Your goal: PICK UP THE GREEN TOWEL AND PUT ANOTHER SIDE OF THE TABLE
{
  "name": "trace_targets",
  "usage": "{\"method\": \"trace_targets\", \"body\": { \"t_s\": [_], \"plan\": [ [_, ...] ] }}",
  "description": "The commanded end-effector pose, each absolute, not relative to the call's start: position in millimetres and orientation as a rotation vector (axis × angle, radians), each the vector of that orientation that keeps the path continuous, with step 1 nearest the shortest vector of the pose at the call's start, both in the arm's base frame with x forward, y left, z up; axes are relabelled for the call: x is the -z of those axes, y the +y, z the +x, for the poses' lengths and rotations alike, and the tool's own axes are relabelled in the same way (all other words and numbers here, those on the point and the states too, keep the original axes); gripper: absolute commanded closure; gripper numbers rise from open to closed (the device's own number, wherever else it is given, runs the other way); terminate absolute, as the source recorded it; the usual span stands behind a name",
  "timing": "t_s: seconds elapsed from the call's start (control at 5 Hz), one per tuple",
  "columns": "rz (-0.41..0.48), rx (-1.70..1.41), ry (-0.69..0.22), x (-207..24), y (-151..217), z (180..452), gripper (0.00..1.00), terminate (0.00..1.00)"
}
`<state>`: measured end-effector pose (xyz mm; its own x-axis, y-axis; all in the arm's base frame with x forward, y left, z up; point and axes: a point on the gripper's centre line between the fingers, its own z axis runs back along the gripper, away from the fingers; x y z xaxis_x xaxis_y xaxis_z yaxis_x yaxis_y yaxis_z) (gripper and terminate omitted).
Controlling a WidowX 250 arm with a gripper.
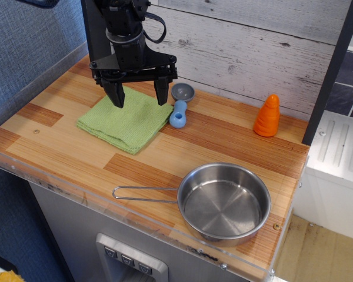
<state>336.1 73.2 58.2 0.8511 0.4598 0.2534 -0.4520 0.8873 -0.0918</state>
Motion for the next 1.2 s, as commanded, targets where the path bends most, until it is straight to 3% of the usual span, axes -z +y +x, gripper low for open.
{"method": "trace_targets", "body": {
  "t_s": [0.0,0.6,1.0],
  "plan": [
    [-0.029,-0.480,-0.274,-58,73,336,0.00,0.00],
    [0.001,-0.573,-0.213,-35,119,344,0.00,0.00],
    [0.019,-0.539,-0.141,-10,107,344,0.00,0.00]
  ]
}}
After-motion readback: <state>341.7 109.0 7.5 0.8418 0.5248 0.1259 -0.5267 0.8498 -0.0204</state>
